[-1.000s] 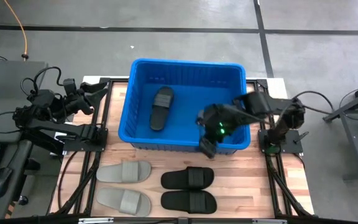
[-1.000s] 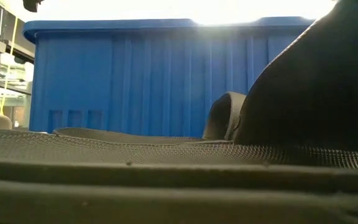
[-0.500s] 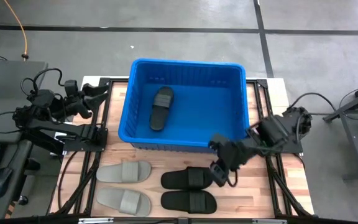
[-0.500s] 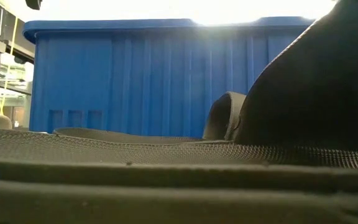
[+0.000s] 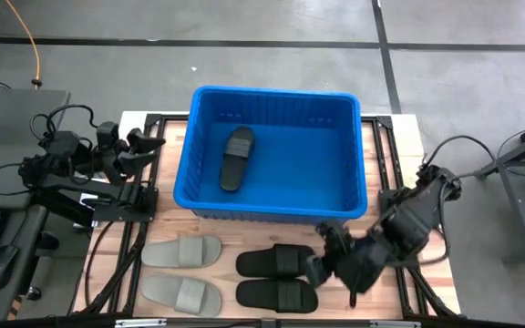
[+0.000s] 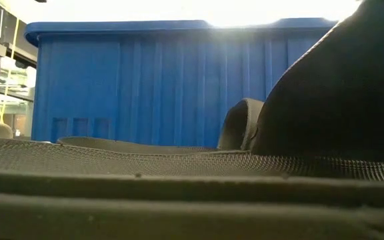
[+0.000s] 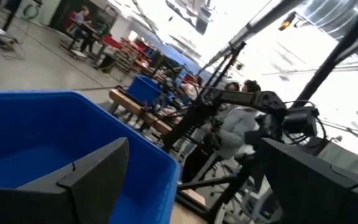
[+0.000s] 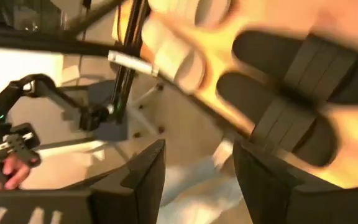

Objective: Pick and place slides into bin
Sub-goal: Put the bottom black slide into the blue bin

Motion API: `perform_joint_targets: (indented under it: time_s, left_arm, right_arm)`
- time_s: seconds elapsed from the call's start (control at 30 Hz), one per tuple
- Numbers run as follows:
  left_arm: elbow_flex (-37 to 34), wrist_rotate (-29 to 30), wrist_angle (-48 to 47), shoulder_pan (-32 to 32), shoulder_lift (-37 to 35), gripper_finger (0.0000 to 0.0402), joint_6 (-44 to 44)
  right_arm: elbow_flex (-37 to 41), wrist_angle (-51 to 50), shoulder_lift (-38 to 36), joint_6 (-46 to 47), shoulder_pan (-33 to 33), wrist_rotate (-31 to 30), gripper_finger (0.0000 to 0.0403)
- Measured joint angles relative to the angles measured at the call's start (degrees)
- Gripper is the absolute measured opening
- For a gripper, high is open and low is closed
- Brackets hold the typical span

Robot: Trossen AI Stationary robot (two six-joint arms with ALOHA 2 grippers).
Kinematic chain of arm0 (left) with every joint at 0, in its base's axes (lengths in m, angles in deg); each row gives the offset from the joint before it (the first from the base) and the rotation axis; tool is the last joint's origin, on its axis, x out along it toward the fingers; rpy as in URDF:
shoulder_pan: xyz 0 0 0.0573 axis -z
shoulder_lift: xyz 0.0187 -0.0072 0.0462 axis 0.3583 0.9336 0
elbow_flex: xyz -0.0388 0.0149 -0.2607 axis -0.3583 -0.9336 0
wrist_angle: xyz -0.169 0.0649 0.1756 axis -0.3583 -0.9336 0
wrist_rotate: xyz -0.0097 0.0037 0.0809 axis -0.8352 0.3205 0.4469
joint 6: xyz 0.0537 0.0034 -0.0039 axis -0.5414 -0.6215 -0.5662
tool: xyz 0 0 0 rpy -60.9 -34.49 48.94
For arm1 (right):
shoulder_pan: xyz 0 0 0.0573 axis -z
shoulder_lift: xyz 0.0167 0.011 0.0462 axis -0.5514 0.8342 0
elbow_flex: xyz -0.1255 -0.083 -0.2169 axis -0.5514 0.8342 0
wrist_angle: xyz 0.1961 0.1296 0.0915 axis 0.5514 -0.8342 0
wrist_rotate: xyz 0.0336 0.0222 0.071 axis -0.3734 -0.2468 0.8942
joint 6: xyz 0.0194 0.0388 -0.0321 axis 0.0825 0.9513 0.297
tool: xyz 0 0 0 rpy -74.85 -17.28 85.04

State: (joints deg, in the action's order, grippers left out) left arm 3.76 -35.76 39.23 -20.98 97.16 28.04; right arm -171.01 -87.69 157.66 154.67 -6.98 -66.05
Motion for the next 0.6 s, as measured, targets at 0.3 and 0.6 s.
perform_joint_targets:
  time_s: [0.3, 0.6]
  left_arm:
    - [0.0, -0.43, -0.04, 0.0, 0.0, 0.0349, -2.01]
    - [0.0, 0.41, -0.04, 0.0, 0.0, 0.0349, -2.81]
  right_arm:
    - [14.41, 17.76, 0.07, 15.94, -6.48, 1.88, 0.0177]
    - [26.72, 33.74, 0.07, 25.61, -10.37, -2.36, 0.0177]
